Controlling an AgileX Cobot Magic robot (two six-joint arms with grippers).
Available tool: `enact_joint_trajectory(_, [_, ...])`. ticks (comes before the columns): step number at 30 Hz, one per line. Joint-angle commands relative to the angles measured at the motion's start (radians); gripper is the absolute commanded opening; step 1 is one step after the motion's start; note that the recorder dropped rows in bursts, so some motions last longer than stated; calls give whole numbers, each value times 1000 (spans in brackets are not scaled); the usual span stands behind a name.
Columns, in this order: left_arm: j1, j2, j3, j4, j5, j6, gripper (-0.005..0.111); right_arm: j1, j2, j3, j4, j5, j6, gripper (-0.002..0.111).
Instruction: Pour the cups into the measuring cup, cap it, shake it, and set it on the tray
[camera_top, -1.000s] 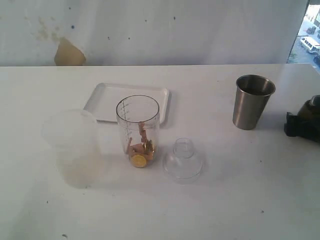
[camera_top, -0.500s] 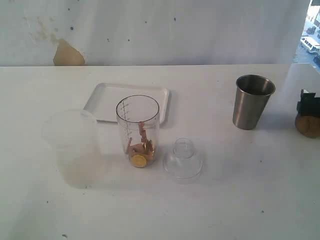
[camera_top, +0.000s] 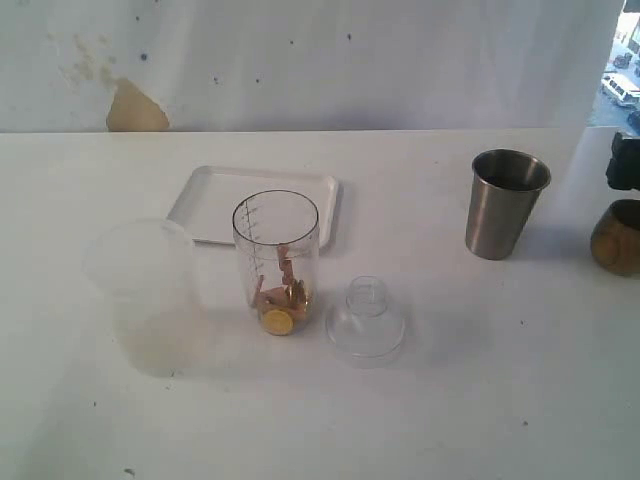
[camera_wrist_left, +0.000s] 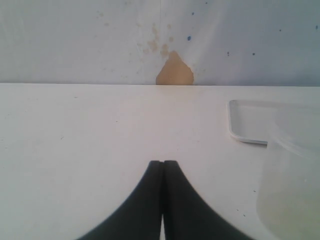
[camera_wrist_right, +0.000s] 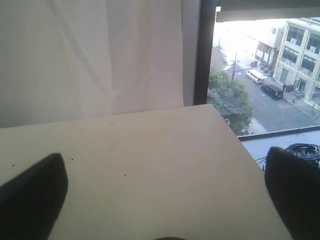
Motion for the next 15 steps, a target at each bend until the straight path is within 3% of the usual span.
enact_joint_trajectory(1, [2, 4, -2, -12, -2, 1, 103, -2, -44, 4, -11, 39, 44, 79])
enact_joint_trajectory(6, [2, 4, -2, -12, -2, 1, 103, -2, -124, 4, -13, 197, 41, 6])
enact_joint_trajectory(7, [2, 4, -2, -12, -2, 1, 103, -3, -140, 4, -11, 220, 28, 1])
enact_joint_trajectory(11, [2, 4, -2, -12, -2, 1, 103, -34, -125, 4, 196, 266, -110, 0])
enact_joint_trajectory(15, [2, 4, -2, -12, -2, 1, 103, -131, 0, 4, 210, 228, -81, 0])
